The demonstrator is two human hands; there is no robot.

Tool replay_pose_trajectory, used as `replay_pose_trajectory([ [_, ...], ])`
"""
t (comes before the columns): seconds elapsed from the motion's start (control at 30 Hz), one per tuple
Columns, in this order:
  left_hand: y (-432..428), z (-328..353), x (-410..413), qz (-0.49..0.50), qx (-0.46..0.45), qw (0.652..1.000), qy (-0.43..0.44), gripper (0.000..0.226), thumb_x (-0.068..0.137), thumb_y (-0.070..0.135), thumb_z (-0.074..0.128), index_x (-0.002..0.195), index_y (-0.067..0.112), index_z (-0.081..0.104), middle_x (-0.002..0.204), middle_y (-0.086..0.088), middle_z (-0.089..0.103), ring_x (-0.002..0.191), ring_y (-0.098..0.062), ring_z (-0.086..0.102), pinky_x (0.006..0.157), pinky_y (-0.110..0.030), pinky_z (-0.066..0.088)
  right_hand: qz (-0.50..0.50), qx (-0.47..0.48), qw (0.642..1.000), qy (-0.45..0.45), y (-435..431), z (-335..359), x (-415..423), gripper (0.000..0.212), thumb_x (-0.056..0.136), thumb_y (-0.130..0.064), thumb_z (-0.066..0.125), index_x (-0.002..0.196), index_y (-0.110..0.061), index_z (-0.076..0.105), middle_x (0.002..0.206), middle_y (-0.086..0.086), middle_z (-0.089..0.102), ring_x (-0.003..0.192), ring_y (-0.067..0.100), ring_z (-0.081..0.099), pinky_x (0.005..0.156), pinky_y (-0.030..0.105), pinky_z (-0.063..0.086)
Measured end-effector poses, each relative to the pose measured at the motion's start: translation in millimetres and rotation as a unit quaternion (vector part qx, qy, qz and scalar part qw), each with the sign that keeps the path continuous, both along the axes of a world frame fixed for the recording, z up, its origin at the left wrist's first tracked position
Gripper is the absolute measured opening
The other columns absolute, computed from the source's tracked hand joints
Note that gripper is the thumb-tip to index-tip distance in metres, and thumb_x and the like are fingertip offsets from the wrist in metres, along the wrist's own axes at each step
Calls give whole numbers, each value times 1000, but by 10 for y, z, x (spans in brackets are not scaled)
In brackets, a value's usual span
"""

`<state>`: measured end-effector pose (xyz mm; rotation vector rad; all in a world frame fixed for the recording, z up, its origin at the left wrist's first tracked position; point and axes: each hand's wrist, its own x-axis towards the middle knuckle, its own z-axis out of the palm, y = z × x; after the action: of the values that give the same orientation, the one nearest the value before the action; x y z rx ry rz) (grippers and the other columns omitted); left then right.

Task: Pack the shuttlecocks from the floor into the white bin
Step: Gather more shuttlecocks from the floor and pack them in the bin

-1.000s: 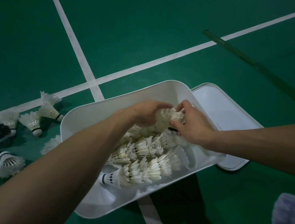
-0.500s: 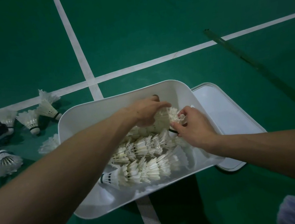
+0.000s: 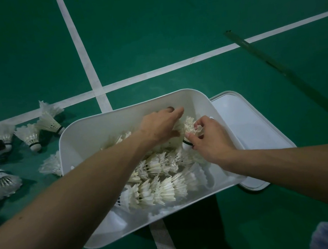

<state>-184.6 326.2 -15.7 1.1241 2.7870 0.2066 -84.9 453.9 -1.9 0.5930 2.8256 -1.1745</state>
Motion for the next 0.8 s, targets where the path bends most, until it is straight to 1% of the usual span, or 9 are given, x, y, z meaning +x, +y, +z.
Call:
replay_pose_trajectory([
  [0.13, -76, 5, -6, 13, 8, 1000, 5, 52, 84, 41, 67, 121, 28, 34, 112, -2, 58, 87, -21, 58, 68, -36, 54, -38, -54, 998, 14, -7, 12, -1, 26, 89, -35, 66, 104, -21, 49, 109, 1, 60, 92, 22, 64, 83, 47, 53],
  [0.23, -141, 40, -8, 19, 16, 1000, -6, 50, 84, 40, 67, 123, 28, 37, 111, -2, 58, 81, -17, 48, 62, -29, 44, -77, -97, 992, 34, -58, 35, -16, 24, 92, -31, 63, 106, -21, 47, 105, -4, 57, 89, 19, 63, 83, 42, 54],
  [0.33, -182, 64, 2, 18, 31, 999, -22, 48, 84, 37, 68, 122, 26, 41, 110, -2, 59, 81, -16, 46, 61, -27, 38, -139, -200, 968, 57, -119, 42, -85, 20, 93, -24, 63, 105, -20, 47, 91, -11, 54, 89, 22, 66, 82, 46, 57],
  [0.37, -197, 72, 2, 18, 36, 999, -28, 48, 83, 36, 68, 122, 26, 42, 110, -3, 60, 81, -16, 47, 61, -27, 38, -155, -237, 957, 59, -139, 45, -115, 19, 94, -23, 62, 105, -18, 47, 90, -9, 56, 88, 22, 66, 81, 47, 57],
  [0.43, -222, 86, 7, 20, 40, 998, -39, 49, 83, 34, 69, 122, 26, 42, 109, -2, 60, 82, -17, 49, 62, -28, 40, -182, -278, 941, 58, -173, 56, -156, 20, 95, -24, 60, 109, -16, 47, 89, -6, 58, 84, 18, 66, 82, 46, 58],
  [0.53, -253, 97, 22, 24, 51, 997, -55, 50, 81, 32, 72, 121, 28, 43, 110, -1, 61, 84, -18, 51, 66, -31, 47, -217, -313, 923, 63, -229, 73, -202, 23, 96, -25, 59, 111, -12, 48, 88, -5, 58, 75, 10, 64, 82, 42, 58],
  [0.63, -274, 112, 27, 32, 67, 995, -67, 49, 80, 29, 73, 120, 27, 45, 109, 0, 63, 85, -18, 52, 63, -28, 40, -243, -342, 905, 73, -283, 95, -244, 22, 96, -24, 57, 110, -12, 45, 93, -3, 55, 77, 12, 65, 78, 32, 59],
  [0.7, -289, 121, 28, 36, 73, 994, -72, 50, 79, 28, 74, 120, 27, 45, 110, 0, 63, 86, -17, 51, 64, -27, 38, -246, -346, 902, 79, -300, 94, -253, 20, 96, -23, 57, 108, -14, 43, 94, -4, 55, 78, 13, 66, 78, 31, 58],
  [0.8, -305, 118, 33, 36, 76, 994, -75, 52, 78, 28, 76, 120, 28, 45, 114, 0, 63, 91, -20, 55, 67, -29, 43, -245, -332, 907, 85, -315, 87, -253, 17, 96, -20, 57, 104, -15, 43, 92, -4, 54, 79, 14, 66, 79, 31, 58],
])
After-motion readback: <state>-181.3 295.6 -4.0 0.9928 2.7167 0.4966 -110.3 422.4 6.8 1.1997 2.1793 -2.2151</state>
